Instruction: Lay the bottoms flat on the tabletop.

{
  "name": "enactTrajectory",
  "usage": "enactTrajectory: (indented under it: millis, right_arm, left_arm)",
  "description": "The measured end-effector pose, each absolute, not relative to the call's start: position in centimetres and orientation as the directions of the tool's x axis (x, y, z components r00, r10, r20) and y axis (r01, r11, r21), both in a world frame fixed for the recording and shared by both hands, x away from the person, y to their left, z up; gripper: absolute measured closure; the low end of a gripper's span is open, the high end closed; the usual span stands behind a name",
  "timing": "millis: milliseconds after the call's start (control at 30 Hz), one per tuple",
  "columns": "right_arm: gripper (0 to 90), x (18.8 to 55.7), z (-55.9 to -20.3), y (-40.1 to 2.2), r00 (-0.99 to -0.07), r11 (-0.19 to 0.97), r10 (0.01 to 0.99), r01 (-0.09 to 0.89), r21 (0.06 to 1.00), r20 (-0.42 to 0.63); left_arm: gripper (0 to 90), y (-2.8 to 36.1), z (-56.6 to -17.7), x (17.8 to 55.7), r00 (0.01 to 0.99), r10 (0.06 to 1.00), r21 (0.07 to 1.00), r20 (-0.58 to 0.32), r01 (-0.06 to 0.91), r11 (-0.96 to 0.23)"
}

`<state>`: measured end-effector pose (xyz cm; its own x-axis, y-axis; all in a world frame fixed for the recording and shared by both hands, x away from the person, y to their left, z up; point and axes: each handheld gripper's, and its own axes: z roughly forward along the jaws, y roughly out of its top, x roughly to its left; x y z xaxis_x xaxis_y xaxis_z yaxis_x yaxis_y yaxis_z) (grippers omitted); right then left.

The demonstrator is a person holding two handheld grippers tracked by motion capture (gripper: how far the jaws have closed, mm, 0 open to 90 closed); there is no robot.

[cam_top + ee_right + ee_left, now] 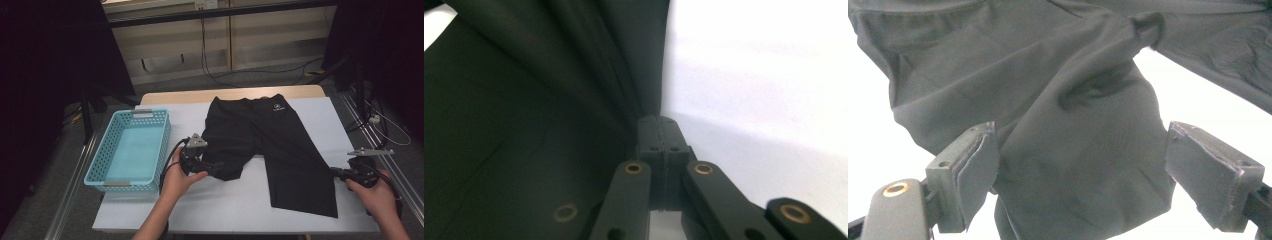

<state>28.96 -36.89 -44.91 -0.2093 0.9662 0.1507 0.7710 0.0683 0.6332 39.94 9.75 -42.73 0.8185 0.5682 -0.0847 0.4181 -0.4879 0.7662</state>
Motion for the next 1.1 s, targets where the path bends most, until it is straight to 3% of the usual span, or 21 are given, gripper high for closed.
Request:
enactTrajectory:
  millis: [233,500,833,1100]
  right_arm:
    - [89.2,28.8,-44.9,-36.9,-0.228,0.092,0.964,0.764,0.639,0.134]
    - [64.6,29.3,-44.1,-34.9,-0.257,0.145,0.964,0.725,0.673,0.07]
    - [62.7,30.0,-43.9,-28.9,-0.403,0.19,0.902,0.688,0.7,0.151]
    - [59.1,30.5,-44.9,-26.0,-0.444,0.232,0.886,0.675,0.701,0.135]
  left_arm:
    - [14.9,9.6,-42.9,40.0,0.821,0.564,0.762,-0.09,0.422,-0.492]
    - [14.8,9.7,-42.9,40.0,0.82,0.565,0.76,-0.091,0.424,-0.493]
    - [14.6,9.8,-43.0,39.9,0.817,0.569,0.76,-0.093,0.427,-0.489]
    - [14.3,10.0,-43.0,39.9,0.82,0.566,0.754,-0.081,0.422,-0.503]
